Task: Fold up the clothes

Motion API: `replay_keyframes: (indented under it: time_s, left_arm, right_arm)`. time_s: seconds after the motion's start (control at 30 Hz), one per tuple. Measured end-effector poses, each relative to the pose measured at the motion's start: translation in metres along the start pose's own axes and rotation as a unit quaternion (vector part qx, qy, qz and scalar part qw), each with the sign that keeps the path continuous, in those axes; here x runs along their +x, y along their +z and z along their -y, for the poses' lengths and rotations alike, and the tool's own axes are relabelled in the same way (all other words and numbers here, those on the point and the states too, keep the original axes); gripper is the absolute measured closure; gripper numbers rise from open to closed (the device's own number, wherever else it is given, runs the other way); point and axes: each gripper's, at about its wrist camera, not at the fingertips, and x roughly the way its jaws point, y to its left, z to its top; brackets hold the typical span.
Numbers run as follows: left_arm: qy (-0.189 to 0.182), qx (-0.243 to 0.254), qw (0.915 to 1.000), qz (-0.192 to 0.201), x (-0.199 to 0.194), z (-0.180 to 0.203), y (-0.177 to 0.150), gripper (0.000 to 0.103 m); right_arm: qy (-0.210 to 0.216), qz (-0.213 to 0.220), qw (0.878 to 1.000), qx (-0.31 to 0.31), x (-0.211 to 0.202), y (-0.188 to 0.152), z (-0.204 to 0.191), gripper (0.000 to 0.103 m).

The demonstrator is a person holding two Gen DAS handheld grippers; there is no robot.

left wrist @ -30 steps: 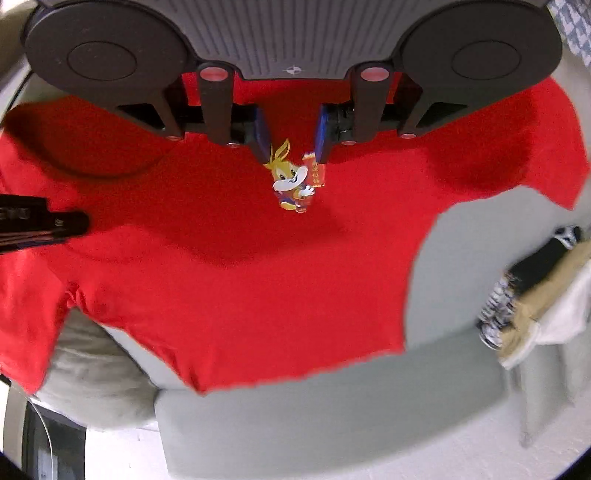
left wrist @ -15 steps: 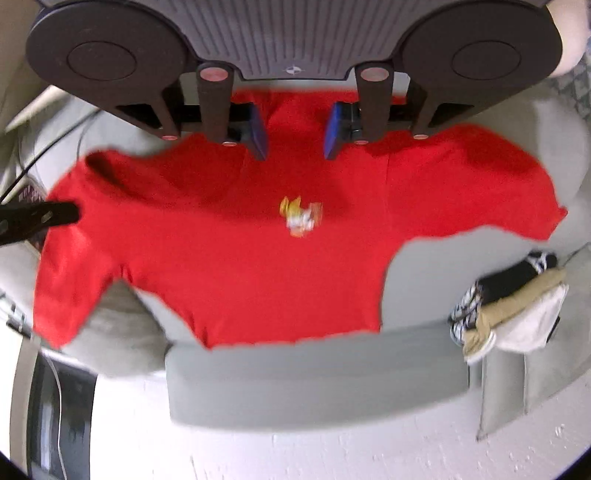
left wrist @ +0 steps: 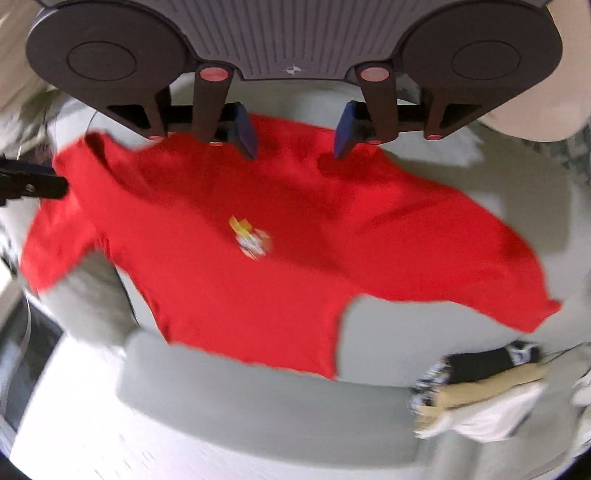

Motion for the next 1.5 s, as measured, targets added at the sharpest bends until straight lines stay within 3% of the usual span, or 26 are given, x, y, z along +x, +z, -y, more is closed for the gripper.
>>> replay_keyframes:
  time_s: [0.13, 0.2, 0.33, 0.43, 0.5, 0.67, 0.73, 0.8, 0.93, 1.0, 1.07, 1.23, 1.33, 1.4, 1.5]
  left_arm:
    - [0.026, -0.012, 0.9994, 0.021, -0.013, -0.019, 0.01, 0.037]
    - [0.036, -0.026, 0.9986, 0.03, -0.015, -0.033, 0.014, 0.037]
    - [0.02, -0.122, 0.9912, 0.048, -0.014, -0.091, 0.026, 0.041]
    - [0.001, -0.219, 0.972, 0.085, -0.002, -0.156, 0.038, 0.047]
    - [0.001, -0.28, 0.9533, 0.113, 0.006, -0.199, 0.044, 0.051]
    - [-0.036, -0.432, 0.8876, 0.157, 0.046, -0.297, 0.05, 0.052]
    - [-0.036, -0.45, 0.8779, 0.159, 0.063, -0.318, 0.055, 0.052]
    - [-0.027, -0.452, 0.8778, 0.157, 0.078, -0.333, 0.062, 0.053]
    - [-0.031, -0.472, 0.8613, 0.185, 0.098, -0.365, 0.077, 0.053]
    - [-0.027, -0.479, 0.8569, 0.188, 0.107, -0.379, 0.087, 0.051]
    - [-0.027, -0.475, 0.8599, 0.185, 0.117, -0.388, 0.098, 0.049]
    - [-0.014, -0.435, 0.8854, 0.164, 0.134, -0.395, 0.12, 0.049]
    - [0.016, -0.425, 0.8921, 0.154, 0.14, -0.396, 0.123, 0.063]
    - [0.04, -0.436, 0.8876, 0.143, 0.14, -0.398, 0.12, 0.086]
    - [0.058, -0.447, 0.8833, 0.129, 0.133, -0.398, 0.124, 0.096]
  right_arm:
    - [0.021, 0.009, 1.0, 0.006, -0.01, 0.011, -0.015, 0.033]
    - [0.024, -0.001, 1.0, -0.004, -0.001, 0.012, -0.027, 0.028]
    - [0.024, -0.026, 0.999, -0.02, 0.019, 0.012, -0.048, 0.028]
    - [0.04, -0.037, 0.998, -0.024, 0.027, 0.014, -0.062, 0.028]
    - [0.052, -0.037, 0.998, -0.023, 0.028, 0.018, -0.068, 0.028]
    - [0.08, -0.026, 0.996, 0.017, 0.024, 0.027, -0.068, 0.028]
    - [0.09, -0.023, 0.995, 0.042, 0.023, 0.03, -0.065, 0.028]
    - [0.097, -0.01, 0.993, 0.063, 0.019, 0.034, -0.062, 0.028]
    - [0.108, 0.044, 0.989, 0.096, 0.001, 0.045, -0.057, 0.028]
    - [0.117, 0.063, 0.986, 0.104, -0.006, 0.051, -0.057, 0.028]
    - [0.131, 0.074, 0.982, 0.113, -0.008, 0.054, -0.059, 0.028]
    - [0.159, 0.079, 0.978, 0.107, -0.004, 0.058, -0.07, 0.028]
    - [0.16, 0.078, 0.979, 0.102, -0.001, 0.06, -0.074, 0.028]
    - [0.159, 0.08, 0.979, 0.099, -0.001, 0.061, -0.074, 0.028]
    - [0.167, 0.073, 0.978, 0.099, 0.0, 0.06, -0.074, 0.028]
